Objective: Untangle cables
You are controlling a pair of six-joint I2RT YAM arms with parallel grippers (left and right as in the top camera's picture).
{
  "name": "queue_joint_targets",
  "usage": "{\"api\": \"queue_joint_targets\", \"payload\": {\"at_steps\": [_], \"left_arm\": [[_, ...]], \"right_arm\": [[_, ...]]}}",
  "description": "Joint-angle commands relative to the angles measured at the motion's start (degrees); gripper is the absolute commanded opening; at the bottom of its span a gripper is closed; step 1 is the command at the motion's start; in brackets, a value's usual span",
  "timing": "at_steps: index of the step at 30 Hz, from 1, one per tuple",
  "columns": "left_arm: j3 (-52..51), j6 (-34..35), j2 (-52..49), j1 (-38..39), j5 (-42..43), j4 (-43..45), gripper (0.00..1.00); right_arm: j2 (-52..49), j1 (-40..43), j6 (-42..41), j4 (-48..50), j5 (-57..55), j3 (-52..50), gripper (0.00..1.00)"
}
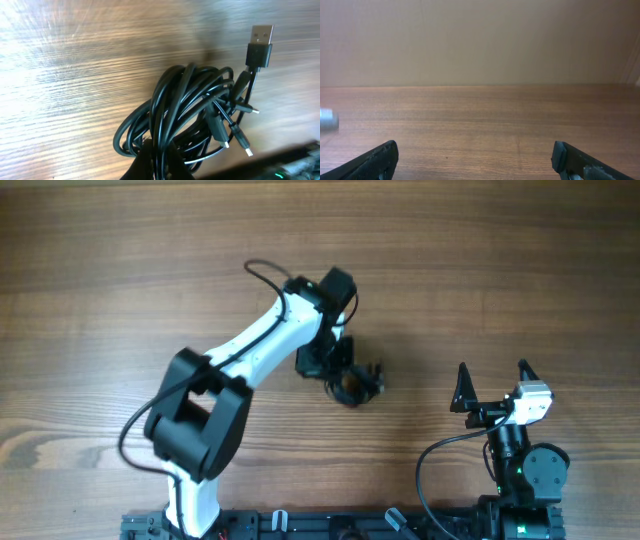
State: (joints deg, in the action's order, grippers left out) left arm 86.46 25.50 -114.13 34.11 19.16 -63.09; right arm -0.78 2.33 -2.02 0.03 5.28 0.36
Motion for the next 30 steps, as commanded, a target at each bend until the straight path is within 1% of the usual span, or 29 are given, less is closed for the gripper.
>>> {"api": "queue_joint_targets", "payload": {"at_steps": [1, 2, 3, 4, 5, 6, 7, 8, 9, 10, 11, 12, 13, 14, 15, 16, 17, 18, 19, 20, 22, 23, 24, 25, 26, 29, 30], "left_arm": [[7.06, -3.06, 9.9, -0.35, 0.11, -0.31, 0.04], [7.5, -3.06, 12.07, -0.37, 0.11, 0.5, 0.04], [7.5, -3.08, 14.05, -0.35, 0.11, 1.92, 0.04], [7.5, -3.52, 15.85, -0.37, 0.11, 3.54, 0.04], [7.5, -3.89, 17.77, -0.37, 0.15, 5.53, 0.04], [7.5, -3.91, 19.65, -0.37, 0.76, 7.48, 0.04], [7.5, -3.91, 21.14, -0.37, 1.75, 9.62, 0.04], [7.5, -3.87, 22.08, -0.35, 2.56, 11.52, 0.04], [7.5, -3.87, 22.53, -0.35, 2.69, 13.16, 0.04], [7.5, -3.5, 22.56, -0.37, 2.69, 14.19, 0.04], [7.5, -2.47, 22.56, -0.5, 2.69, 14.69, 0.04], [7.5, -0.79, 22.53, -0.81, 2.78, 15.76, 0.04], [7.5, 0.07, 22.56, -1.31, 3.37, 16.79, 0.04], [7.5, 2.19, 22.56, -1.88, 3.41, 17.49, 0.04], [7.5, 4.33, 22.56, -2.99, 5.16, 18.53, 0.04], [7.5, 5.03, 22.56, -3.82, 8.46, 19.39, 0.04], [7.5, 5.01, 22.56, -4.57, 12.92, 20.46, 0.04], [7.5, 5.05, 22.56, -5.33, 19.19, 22.49, 0.04], [7.5, 5.92, 22.56, -5.55, 21.62, 23.91, 0.04], [7.5, 8.85, 22.56, -5.64, 22.23, 25.51, 0.04], [7.5, 12.35, 22.56, -5.64, 22.62, 27.28, 0.04], [7.5, 13.68, 22.56, -5.64, 22.64, 28.13, 0.04], [7.5, 14.08, 22.56, -5.64, 22.69, 28.61, 0.04], [7.5, 14.05, 22.56, -5.64, 22.6, 28.96, 0.04], [7.5, 14.25, 22.56, -5.64, 22.62, 29.07, 0.04], [7.5, 14.45, 22.56, -5.62, 24.76, 28.98, 0.04], [7.5, 14.45, 22.56, -5.64, 24.76, 28.72, 0.04]], "right_arm": [[0.35, -0.17, 0.52, 0.13, -0.52, -0.07, 1.0], [0.35, -0.17, 0.07, 0.28, 0.04, -0.07, 1.0], [0.35, -0.17, -2.82, 1.05, 4.7, -0.07, 1.0], [0.28, -0.17, -10.64, 1.62, 14.45, -0.07, 1.0], [0.28, -0.17, -17.81, 2.43, 20.55, -0.07, 1.0], [0.28, -0.17, -24.2, 4.68, 24.24, -0.07, 1.0], [0.28, -0.17, -26.36, 9.66, 29.9, -0.07, 1.0], [0.28, -0.17, -30.4, 16.15, 32.02, -0.04, 1.0], [0.28, -0.17, -35.1, 21.79, 31.43, 0.52, 1.0], [0.22, -0.15, -38.49, 22.53, 28.52, 3.41, 1.0], [0.04, -0.13, -38.64, 20.55, 27.5, 5.4, 1.0], [-1.2, -0.11, -36.48, 11.43, 26.16, 11.93, 1.0], [-3.89, -0.11, -32.48, -1.84, 23.71, 20.02, 1.0], [-7.19, -0.11, -29.83, -12.85, 20.17, 26.64, 0.99], [-11.26, -0.13, -24.24, -19.17, 21.57, 32.17, 1.0], [-13.9, -0.13, -25.35, -17.75, 25.05, 33.79, 1.0], [-15.96, -0.13, -32.89, -15.96, 29.9, 33.66, 1.0], [-19.1, -0.13, -40.57, -12.52, 32.68, 32.92, 1.0], [-21.88, -0.13, -42.07, -10.21, 36.72, 32.85, 1.0], [-26.49, -0.24, -43.91, -5.07, 42.84, 32.85, 1.0], [-34.27, -0.55, -52.87, 1.18, 45.24, 32.85, 1.0], [-37.57, -1.73, -55.6, 4.63, 45.99, 32.85, 0.99], [-39.6, -3.28, -56.65, 7.76, 46.05, 32.85, 0.97], [-41.72, -5.38, -57.66, 11.52, 45.05, 32.85, 0.93], [-44.28, -8.28, -60.02, 14.8, 41.18, 32.85, 0.92], [-48.96, -12.13, -60.06, 18.1, 32.48, 32.85, 0.89], [-51.08, -12.28, -60.06, 20.63, 30.58, 32.85, 0.83]]}}
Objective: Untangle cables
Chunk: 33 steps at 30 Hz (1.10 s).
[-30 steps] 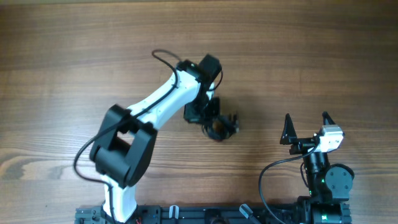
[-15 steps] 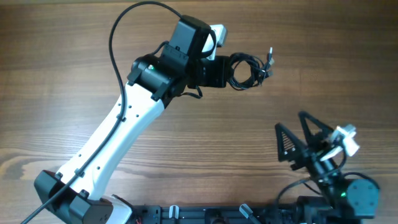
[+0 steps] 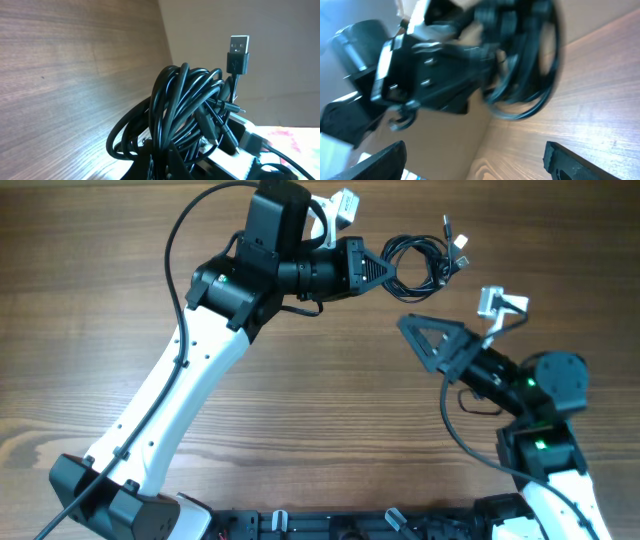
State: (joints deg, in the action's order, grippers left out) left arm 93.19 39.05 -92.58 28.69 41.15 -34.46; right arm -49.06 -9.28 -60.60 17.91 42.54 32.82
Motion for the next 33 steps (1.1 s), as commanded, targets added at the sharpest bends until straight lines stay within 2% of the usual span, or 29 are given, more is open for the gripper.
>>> {"api": "queue_joint_targets", "payload": {"at_steps": [1, 3, 6, 8, 11, 13, 14, 15, 17, 18, 19, 20, 21, 22, 23, 24, 25, 27, 28, 29, 33], "left_arm": [[0.76, 0.87, 1.01, -0.22, 2.78, -0.26, 0.04], [0.76, 0.85, 1.01, -0.22, 2.78, -0.96, 0.04], [0.76, 0.37, 1.01, -0.31, 2.73, -1.53, 0.04], [0.76, 0.2, 1.01, -2.14, 0.11, -1.77, 0.04], [0.76, 0.5, 1.01, -7.82, -11.21, -4.33, 0.04], [0.76, 4.31, 1.07, -13.33, -9.09, -5.38, 0.04], [0.76, 5.75, 1.07, -17.05, -7.61, -5.2, 0.04], [0.76, 6.71, 1.07, -19.61, -7.41, -5.46, 0.04], [0.76, 6.21, 1.07, -19.74, -1.81, -5.31, 0.04], [0.76, 5.68, 1.07, -18.67, 10.78, -2.45, 0.04], [0.76, 1.79, 1.07, -18.08, 22.69, 3.26, 0.04], [0.81, 0.15, 1.29, -16.94, 21.9, 6.6, 0.04], [0.81, -2.08, 1.99, -15.67, 7.85, 1.44, 0.04], [0.81, -7.02, 2.86, -13.38, 0.07, -5.46, 0.04], [0.81, -14.49, 3.23, -11.61, 2.84, -7.96, 0.04], [0.81, -14.25, 3.21, -10.14, -0.28, -8.66, 0.04], [0.81, -13.57, 3.17, -8.0, -3.56, -8.41, 0.04], [0.81, -13.07, 3.17, -5.27, -3.06, -6.93, 0.04], [0.81, -12.74, 3.23, -4.13, -3.06, -6.16, 0.04], [0.81, -11.28, 3.63, -3.98, -3.06, -5.53, 0.04], [0.81, -4.17, 5.68, -6.21, -2.75, -1.05, 0.04]], "right_arm": [[-4.31, -0.68, -1.07, 4.7, -7.72, 0.39, 0.73], [-6.56, -0.68, -0.96, 6.47, -11.28, 0.39, 0.53], [-7.34, -0.68, -0.81, 8.63, -13.73, 0.39, 0.05], [-7.21, -0.68, 1.53, 7.56, -13.77, 0.5, 0.05], [-5.16, -0.68, 6.93, -2.64, -19.12, 1.4, 0.04], [-2.25, -0.68, 13.25, -14.93, -26.69, 3.32, 0.05], [-1.11, -0.68, 14.12, -18.05, -27.71, 4.02, 0.04], [0.13, -0.68, 13.25, -14.43, -22.27, 4.15, 0.04], [0.55, -0.68, 9.4, -0.52, -12.92, 4.2, 0.04], [0.52, -0.68, 7.28, 2.54, -13.22, 4.79, 0.05], [0.33, -0.68, 7.85, 1.7, -13.97, 5.46, 0.05], [-0.37, -0.66, 8.35, -1.38, -14.43, 6.38, 0.06], [-1.11, -0.68, 8.28, -2.71, -14.38, 6.62, 0.1], [-1.99, -0.68, 8.07, -3.93, -13.49, 6.62, 0.18], [-3.02, -0.68, 8.39, -5.9, -12.94, 6.62, 0.22], [-4.2, -0.68, 7.65, -6.36, -12.04, 6.62, 0.28], [-6.08, -0.68, 5.88, -3.76, -8.2, 6.62, 0.38], [-9.22, -0.68, 3.63, -0.72, -4.92, 6.62, 0.68], [-10.82, -0.68, 3.21, -2.16, -4.83, 6.62, 0.72], [-11.76, -0.68, 3.08, -3.96, -4.76, 6.6, 0.82], [-12.17, -0.66, 0.44, -5.01, -6.51, 6.6, 0.91]]}}
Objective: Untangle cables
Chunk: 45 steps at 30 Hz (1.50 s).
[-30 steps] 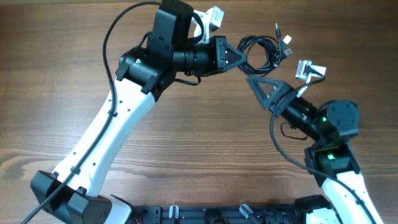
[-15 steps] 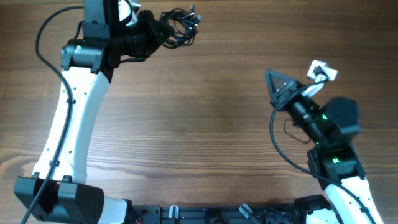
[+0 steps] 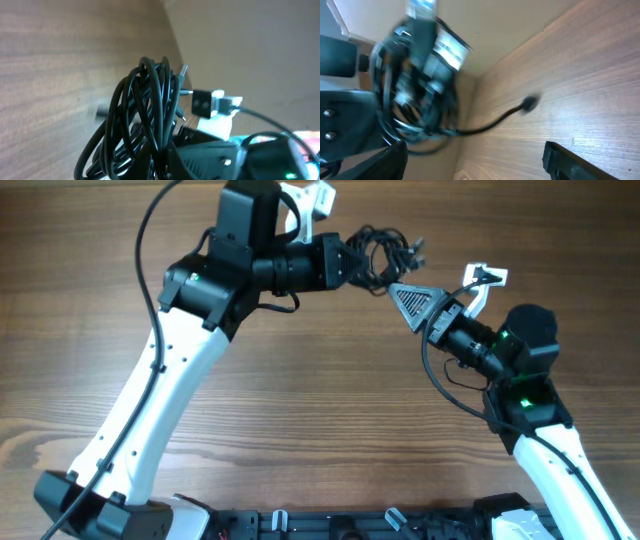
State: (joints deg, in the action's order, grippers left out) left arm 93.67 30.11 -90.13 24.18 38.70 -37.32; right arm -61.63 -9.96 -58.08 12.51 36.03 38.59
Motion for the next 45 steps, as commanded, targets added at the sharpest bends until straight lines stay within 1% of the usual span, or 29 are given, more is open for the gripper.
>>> {"api": "queue_joint_targets", "payload": {"at_steps": [1, 2, 4, 5, 6, 7, 9, 10, 12, 17, 19, 20, 22, 24, 25, 26, 28, 30, 31, 34, 36, 37, 38, 39, 40, 42, 43, 44, 45], "left_arm": [[0.33, 5.64, 3.48, -2.08, 0.61, 2.05, 0.04], [0.33, 6.75, 3.65, -2.12, 1.44, 2.03, 0.04], [0.33, 9.01, 3.67, -2.12, 4.81, 2.91, 0.04], [0.33, 12.11, 3.69, -2.27, 4.79, 3.72, 0.04], [0.33, 14.73, 3.8, -2.49, 4.81, 3.98, 0.04], [0.33, 17.81, 3.91, -2.78, 5.07, 4.2, 0.04], [0.33, 21.92, 3.93, -3.34, 6.8, 4.61, 0.04], [0.33, 22.88, 3.93, -3.39, 6.86, 4.57, 0.04], [0.33, 26.1, 3.93, -3.37, 6.88, 4.61, 0.04], [0.33, 28.94, 3.93, -3.32, 9.92, 4.39, 0.04], [0.33, 29.57, 3.93, -3.32, 10.23, 4.39, 0.04], [0.33, 30.82, 3.93, -3.32, 11.37, 4.46, 0.04], [0.33, 31.89, 3.93, -3.32, 15.58, 6.27, 0.04], [0.33, 31.89, 3.93, -3.37, 15.78, 6.32, 0.04], [0.33, 31.89, 3.93, -3.37, 15.78, 6.32, 0.04], [0.33, 31.85, 3.93, -3.39, 15.96, 6.32, 0.04], [0.33, 31.52, 3.93, -3.61, 15.89, 6.32, 0.04], [0.33, 29.24, 3.93, -4.7, 14.84, 6.23, 0.04], [0.33, 26.67, 3.89, -5.49, 11.32, 5.6, 0.04], [0.33, 18.93, 3.48, -7.39, -11.54, -3.34, 0.04], [0.31, 14.82, 2.89, -7.34, -22.86, -6.6, 0.3], [0.31, 14.82, 2.82, -7.15, -27.36, -8.04, 0.62], [0.31, 13.79, 2.8, -7.04, -30.88, -9.01, 0.72], [0.31, 10.84, 2.73, -6.75, -34.8, -10.03, 0.94], [0.31, 7.5, 2.62, -6.36, -37.53, -11.32, 1.0], [0.31, 4.35, 2.6, -6.01, -35.52, -12.22, 1.0], [0.33, 3.26, 2.71, -6.03, -29.24, -11.39, 0.96], [0.33, -2.58, 2.71, -6.03, -18.8, -9.29, 0.93], [0.33, -10.21, 2.71, -6.01, -5.68, -5.64, 0.98]], "right_arm": [[0.24, 0.02, -2.1, 0.26, -0.17, 0.83, 0.96], [-0.11, 0.02, -2.51, 0.28, -0.2, 0.83, 0.99], [-1.33, 0.02, -8.24, 0.57, -1.77, 0.83, 1.0], [-1.86, 0.02, -7.56, 2.51, -1.95, 0.83, 1.0], [-2.16, 0.02, -3.39, 5.2, -2.12, 0.83, 0.99], [-2.51, 0.02, 7.65, 8.61, -2.49, 0.83, 0.99], [-2.51, 0.02, 17.97, 9.53, -3.82, 0.83, 0.98], [-2.51, 0.0, 22.91, 10.71, -3.3, 0.83, 0.94], [-2.51, 0.0, 26.99, 13.7, -0.9, 0.83, 0.89], [-2.8, 0.0, 32.46, 18.73, -0.17, 0.83, 0.87], [-3.17, 0.0, 32.48, 19.63, -0.2, 0.83, 0.79], [-3.54, 0.0, 32.46, 19.93, -0.2, 0.83, 0.79], [-5.92, 0.0, 31.95, 21.64, -0.17, 0.83, 0.67], [-7.1, 0.0, 29.2, 24.28, -0.2, 0.83, 0.41], [-7.17, 0.0, 29.16, 24.79, -0.66, 0.83, 0.34], [-7.17, 0.0, 29.16, 25.18, -1.68, 0.83, 0.19], [-7.02, 0.0, 27.36, 25.68, -1.66, 0.83, 0.04], [-5.84, 0.0, 24.22, 25.9, -1.73, 0.85, 0.05], [-4.5, 0.0, 22.38, 25.97, -2.23, 0.85, 0.04], [3.8, 0.0, 16.87, 22.97, -6.56, 0.85, 0.05], [9.55, 0.0, 14.88, 19.47, -7.98, 1.79, 0.05], [10.86, 0.0, 13.29, 18.67, -7.98, 2.51, 0.04], [11.91, 0.0, 12.09, 18.53, -7.98, 3.32, 0.05], [12.83, 0.0, 9.88, 18.14, -8.72, 5.22, 0.05], [12.87, 0.0, 8.13, 18.03, -9.11, 7.23, 0.05], [11.65, 0.0, 6.91, 14.58, -9.09, 13.84, 0.04], [10.03, -0.02, 6.1, 11.96, -8.74, 17.77, 0.04], [8.02, -0.02, 3.28, 11.67, -6.62, 20.83, 0.04], [5.38, 0.0, -0.9, 15.02, -4.09, 24.13, 0.04]]}}
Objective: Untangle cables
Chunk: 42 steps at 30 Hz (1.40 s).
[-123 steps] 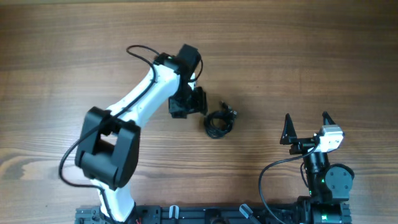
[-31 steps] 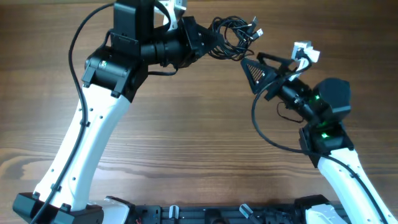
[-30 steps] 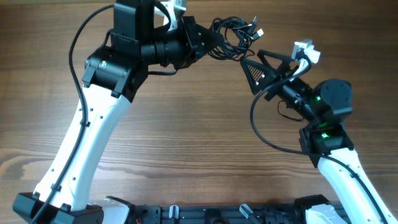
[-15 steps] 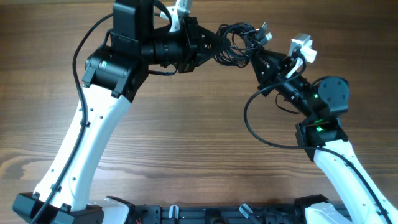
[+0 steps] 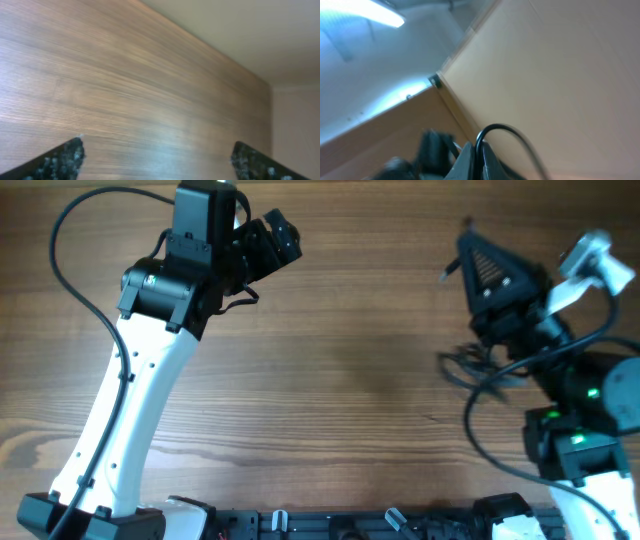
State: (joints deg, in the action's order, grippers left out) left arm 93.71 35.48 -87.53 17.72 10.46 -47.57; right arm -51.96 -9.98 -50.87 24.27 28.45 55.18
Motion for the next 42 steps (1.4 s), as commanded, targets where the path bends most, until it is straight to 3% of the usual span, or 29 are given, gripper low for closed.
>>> {"api": "queue_joint_targets", "payload": {"at_steps": [1, 3, 4, 5, 8, 9, 12, 19, 21, 25, 29, 31, 34, 38, 42], "left_arm": [[0.28, -16.41, 0.09, 0.57, 25.62, 6.58, 1.0], [0.26, -17.33, 0.09, 1.86, 25.73, 7.08, 1.0], [0.26, -17.31, 0.09, 2.54, 25.73, 6.82, 1.0], [0.26, -17.0, 0.09, 3.21, 25.75, 6.51, 1.0], [0.26, -4.42, -0.68, 3.85, 25.79, 3.13, 0.95], [0.26, -4.04, -1.31, 3.98, 27.19, 2.47, 1.0], [0.26, -1.33, -3.02, 4.22, 29.55, 1.4, 0.98], [0.26, -1.79, -14.97, 7.21, 18.78, -2.47, 0.96], [0.26, -1.73, -18.29, 8.15, 19.12, -2.71, 0.95], [0.26, 0.46, -22.82, 12.79, 31.8, -0.46, 0.97], [0.26, 0.83, -22.97, 15.82, 35.23, 0.79, 1.0], [0.26, -5.18, -22.97, 16.7, 33.48, -1.2, 1.0], [0.26, -5.01, -23.19, 16.46, 30.23, -2.54, 1.0], [0.26, -5.05, -23.93, 16.31, 24.79, -1.33, 1.0], [0.26, -5.07, -29.09, 17.81, 24.81, -4.28, 1.0]], "right_arm": [[-6.6, 0.02, -11.93, 6.21, 3.65, 10.69, 0.05], [-12.17, -1.33, -10.69, 4.26, 3.45, 18.95, 0.04], [-14.43, -2.12, -14.21, 0.28, 4.87, 22.4, 0.04], [-16.61, -1.95, -15.1, 2.38, 6.27, 25.68, 0.04], [-19.98, -4.26, -13.66, 3.15, -2.25, 30.64, 0.04], [-20.22, -4.31, -13.64, 3.13, -1.92, 31.04, 0.04], [-20.22, -4.33, -13.68, 3.67, -2.86, 31.02, 0.04], [-20.22, -4.33, -13.84, 8.72, -5.84, 31.04, 0.05], [-20.22, -4.33, -13.84, 8.92, -7.28, 31.04, 0.04], [-20.85, -4.33, -15.67, 9.6, -9.03, 31.04, 0.04], [-20.96, -4.85, -15.78, 10.64, -9.38, 31.04, 0.04], [-20.96, -4.85, -17.59, 12.15, -13.81, 31.04, 0.04], [-21.33, -4.85, -20.26, 17.11, -17.35, 32.35, 0.04], [-21.77, -4.85, -19.3, 11.74, -15.54, 38.42, 0.04], [-21.68, -4.83, -14.91, 8.48, -15.61, 38.73, 0.04]]}}
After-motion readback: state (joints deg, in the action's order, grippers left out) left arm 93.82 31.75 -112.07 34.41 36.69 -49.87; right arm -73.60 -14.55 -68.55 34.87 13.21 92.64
